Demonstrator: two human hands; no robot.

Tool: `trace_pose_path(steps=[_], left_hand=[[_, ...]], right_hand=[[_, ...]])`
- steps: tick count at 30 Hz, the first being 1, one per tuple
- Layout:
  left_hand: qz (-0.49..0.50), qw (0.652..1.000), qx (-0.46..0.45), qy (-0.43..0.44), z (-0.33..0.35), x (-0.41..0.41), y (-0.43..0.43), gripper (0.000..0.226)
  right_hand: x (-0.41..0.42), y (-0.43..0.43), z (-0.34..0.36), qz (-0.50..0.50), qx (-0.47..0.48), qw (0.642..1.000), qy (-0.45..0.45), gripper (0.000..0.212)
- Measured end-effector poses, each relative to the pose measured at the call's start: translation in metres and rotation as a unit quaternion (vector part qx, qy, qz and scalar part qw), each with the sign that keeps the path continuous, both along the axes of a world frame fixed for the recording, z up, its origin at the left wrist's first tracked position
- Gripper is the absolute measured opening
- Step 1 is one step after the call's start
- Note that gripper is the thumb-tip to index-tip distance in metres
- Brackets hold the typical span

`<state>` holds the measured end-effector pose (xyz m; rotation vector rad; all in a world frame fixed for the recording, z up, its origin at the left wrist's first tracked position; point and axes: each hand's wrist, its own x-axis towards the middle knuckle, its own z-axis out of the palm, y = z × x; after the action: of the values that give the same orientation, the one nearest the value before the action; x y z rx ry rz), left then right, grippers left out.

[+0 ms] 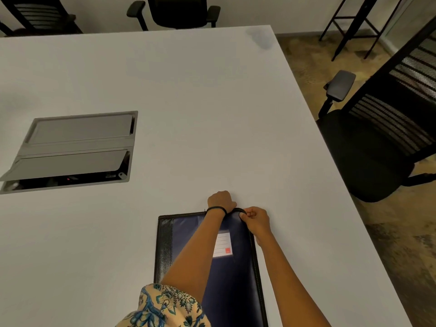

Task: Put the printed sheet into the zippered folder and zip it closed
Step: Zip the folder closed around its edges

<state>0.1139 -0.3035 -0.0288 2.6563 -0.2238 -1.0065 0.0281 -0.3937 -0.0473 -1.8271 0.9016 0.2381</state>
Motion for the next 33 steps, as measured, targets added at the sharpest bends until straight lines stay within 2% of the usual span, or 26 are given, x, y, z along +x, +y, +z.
trace_pose_path(steps=[9,21,26,29,33], left_hand=[[0.042,0.997,-0.061,-0.003,-0.002,-0.005,0.012,0.043],[0.074,0.992,-0.099,-0.008,-0.009,-0.007,0.016,0.049],[0.025,0.996,-0.06,-0.053,-0.003,-0.011,0.012,0.044],[-0.02,0.996,-0.034,-0.077,0.005,-0.014,0.006,0.028],[-0.041,0.995,-0.017,-0.085,0.002,-0.017,0.002,0.024]], right_hand=[[-0.005,-0.003,0.001,-0.016,0.027,0.999,-0.021,0.011],[-0.005,-0.005,-0.003,-0.018,0.03,0.999,-0.024,0.013],[-0.004,-0.006,-0.006,-0.01,0.023,0.999,-0.024,0.013],[-0.004,-0.006,-0.008,-0.009,0.026,0.999,-0.026,0.013],[-0.006,-0.006,-0.009,-0.014,0.022,0.999,-0.033,0.01]])
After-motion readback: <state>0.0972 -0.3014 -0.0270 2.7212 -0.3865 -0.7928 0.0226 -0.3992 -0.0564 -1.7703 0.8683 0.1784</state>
